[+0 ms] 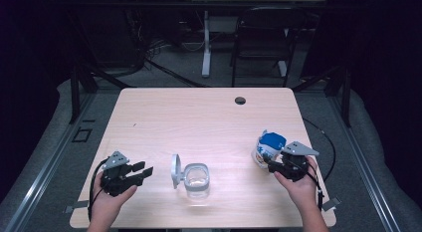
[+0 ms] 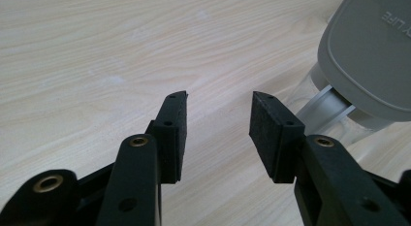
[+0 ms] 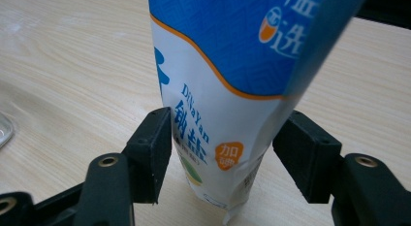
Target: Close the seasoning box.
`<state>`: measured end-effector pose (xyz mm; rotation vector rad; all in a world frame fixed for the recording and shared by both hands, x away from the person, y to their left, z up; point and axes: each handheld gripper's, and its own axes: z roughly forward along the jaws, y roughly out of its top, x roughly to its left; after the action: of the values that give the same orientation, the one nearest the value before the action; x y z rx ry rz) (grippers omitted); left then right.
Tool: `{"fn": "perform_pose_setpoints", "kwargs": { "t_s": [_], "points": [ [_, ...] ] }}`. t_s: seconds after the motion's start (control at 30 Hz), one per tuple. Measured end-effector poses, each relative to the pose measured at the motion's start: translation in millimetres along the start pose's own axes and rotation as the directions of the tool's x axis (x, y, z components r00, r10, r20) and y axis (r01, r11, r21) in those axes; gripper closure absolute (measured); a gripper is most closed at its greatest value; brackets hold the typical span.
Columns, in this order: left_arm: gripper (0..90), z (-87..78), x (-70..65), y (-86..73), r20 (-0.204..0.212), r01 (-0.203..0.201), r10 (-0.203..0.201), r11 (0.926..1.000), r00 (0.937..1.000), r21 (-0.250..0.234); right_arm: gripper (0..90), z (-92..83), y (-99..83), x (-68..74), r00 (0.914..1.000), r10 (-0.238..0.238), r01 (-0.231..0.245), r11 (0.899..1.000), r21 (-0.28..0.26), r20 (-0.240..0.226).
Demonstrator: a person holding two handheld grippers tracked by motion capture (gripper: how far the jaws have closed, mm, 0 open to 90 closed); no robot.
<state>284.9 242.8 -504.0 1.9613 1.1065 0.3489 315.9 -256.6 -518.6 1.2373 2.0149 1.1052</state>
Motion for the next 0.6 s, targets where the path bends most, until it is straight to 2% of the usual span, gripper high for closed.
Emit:
{"fn": "perform_pose_setpoints", "kwargs": {
  "t_s": [0.27,0.33,0.6],
  "points": [
    [58.3,0.9,0.3,-0.5,0.002,0.003,-0.003,1.0000,1.0000,0.006,34.7,6.0,-1.9,1.6,1.0000,-0.007,0.007,1.000,-0.013,-0.002],
    [58.3,0.9,0.8,-0.5,0.000,0.002,-0.002,1.0000,1.0000,0.005,34.3,9.8,-2.6,2.7,0.9997,-0.024,0.024,1.000,0.001,0.007],
    [58.3,1.2,2.4,-1.3,-0.001,0.007,-0.007,1.0000,1.0000,0.006,34.0,18.5,-5.2,3.9,0.9997,-0.017,0.017,1.000,-0.006,0.016]
  ]
}}
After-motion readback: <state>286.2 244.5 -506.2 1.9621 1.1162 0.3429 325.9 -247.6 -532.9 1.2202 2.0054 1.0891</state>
